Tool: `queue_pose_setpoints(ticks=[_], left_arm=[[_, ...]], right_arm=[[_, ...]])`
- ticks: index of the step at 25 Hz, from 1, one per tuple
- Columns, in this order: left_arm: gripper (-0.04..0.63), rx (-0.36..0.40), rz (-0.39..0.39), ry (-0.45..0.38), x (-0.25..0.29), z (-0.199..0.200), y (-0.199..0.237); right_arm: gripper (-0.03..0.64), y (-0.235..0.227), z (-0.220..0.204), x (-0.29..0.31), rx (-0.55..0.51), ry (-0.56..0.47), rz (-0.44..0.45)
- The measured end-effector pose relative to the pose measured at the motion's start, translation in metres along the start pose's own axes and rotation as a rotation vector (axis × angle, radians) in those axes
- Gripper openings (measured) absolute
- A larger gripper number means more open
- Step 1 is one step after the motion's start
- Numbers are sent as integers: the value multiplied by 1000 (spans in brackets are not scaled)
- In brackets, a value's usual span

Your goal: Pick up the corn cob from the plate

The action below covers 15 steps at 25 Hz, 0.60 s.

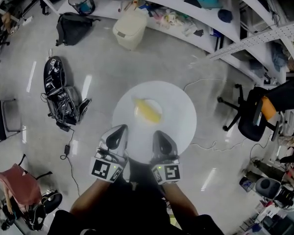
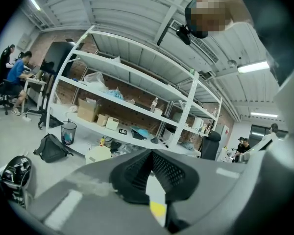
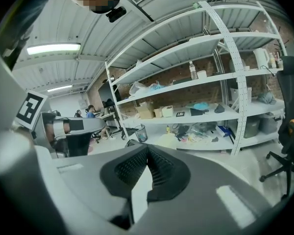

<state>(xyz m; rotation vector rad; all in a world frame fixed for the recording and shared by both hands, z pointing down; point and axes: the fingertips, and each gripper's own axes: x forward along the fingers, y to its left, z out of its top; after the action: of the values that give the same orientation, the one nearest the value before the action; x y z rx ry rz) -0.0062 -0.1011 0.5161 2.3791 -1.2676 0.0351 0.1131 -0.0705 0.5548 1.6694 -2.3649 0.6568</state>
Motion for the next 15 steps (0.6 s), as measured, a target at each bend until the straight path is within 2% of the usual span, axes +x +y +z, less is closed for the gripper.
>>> queue_pose_setpoints(ticks=[15], left_arm=[[2,-24,25,22,34,-22,27]], right_arm=[[64,-28,-43,42,-11,95,-3]])
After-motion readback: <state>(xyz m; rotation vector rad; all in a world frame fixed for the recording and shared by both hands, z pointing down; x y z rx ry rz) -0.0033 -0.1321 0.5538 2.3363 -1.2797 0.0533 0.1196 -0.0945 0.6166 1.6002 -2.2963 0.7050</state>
